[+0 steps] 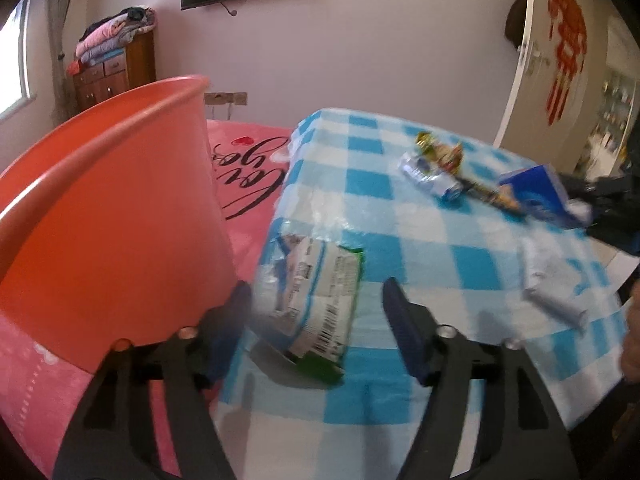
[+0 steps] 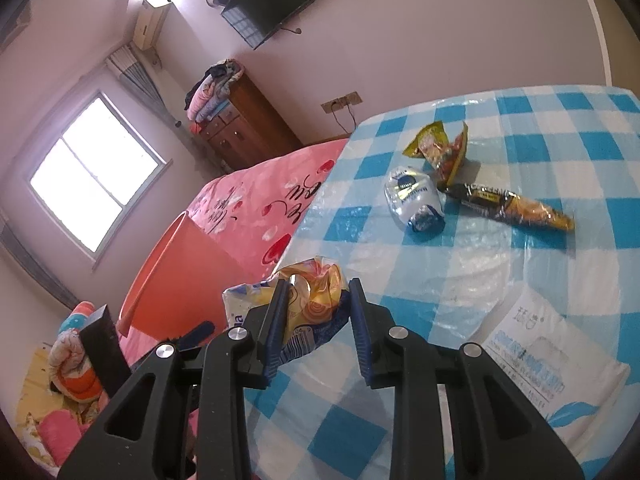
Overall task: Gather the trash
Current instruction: 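Carry both bags to the orange bucket and release them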
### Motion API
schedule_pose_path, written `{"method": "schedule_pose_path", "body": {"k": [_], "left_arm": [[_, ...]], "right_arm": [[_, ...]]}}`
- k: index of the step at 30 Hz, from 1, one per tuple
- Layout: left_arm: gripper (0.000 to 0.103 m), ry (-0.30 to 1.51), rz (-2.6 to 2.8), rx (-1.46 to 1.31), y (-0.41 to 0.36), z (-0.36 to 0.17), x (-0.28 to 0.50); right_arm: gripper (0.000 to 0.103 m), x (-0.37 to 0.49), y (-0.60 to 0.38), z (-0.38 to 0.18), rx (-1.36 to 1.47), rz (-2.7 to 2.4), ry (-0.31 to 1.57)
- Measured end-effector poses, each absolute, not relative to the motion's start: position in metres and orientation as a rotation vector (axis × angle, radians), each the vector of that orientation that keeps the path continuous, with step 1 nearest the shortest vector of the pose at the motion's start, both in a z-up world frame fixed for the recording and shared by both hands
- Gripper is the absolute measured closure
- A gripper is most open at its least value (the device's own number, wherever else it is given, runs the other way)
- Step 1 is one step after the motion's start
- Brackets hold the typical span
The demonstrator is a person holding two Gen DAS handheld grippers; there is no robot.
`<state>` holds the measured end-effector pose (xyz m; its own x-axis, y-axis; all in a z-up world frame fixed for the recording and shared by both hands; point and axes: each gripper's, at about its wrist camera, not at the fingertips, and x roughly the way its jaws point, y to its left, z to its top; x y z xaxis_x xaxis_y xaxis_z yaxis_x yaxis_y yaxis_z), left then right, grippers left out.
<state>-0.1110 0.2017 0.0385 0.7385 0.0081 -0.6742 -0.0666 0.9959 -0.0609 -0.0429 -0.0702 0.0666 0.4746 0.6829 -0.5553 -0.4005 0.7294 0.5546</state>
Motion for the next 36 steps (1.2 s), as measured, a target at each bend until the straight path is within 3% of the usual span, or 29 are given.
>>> {"method": "schedule_pose_path", "body": {"k": [9,15,22,36], "left_arm": [[0.030,0.835,0.058,0.016,0.196,0.010,-0.090],[0.054,0.848,0.072,-0.013,0.193,0.007,-0.084],[0.063,0.839,0.023,-0.091,0.186,0.014,-0.090],[0.063,0.577,-0.077,-0.176,0.189,0.116,-0.127]], "right_arm": [[0.071,-0.044,-0.076,0.058,0.384,0.693,0.856],[0.071,-0.044,-0.078,0.055,0.390,0.691,0.860],[0.071,-0.044,-0.079,0.054,0.393,0.693,0.857],[0.071,-0.047,-0.050,0.087,0.430,0.771,0.850]]}}
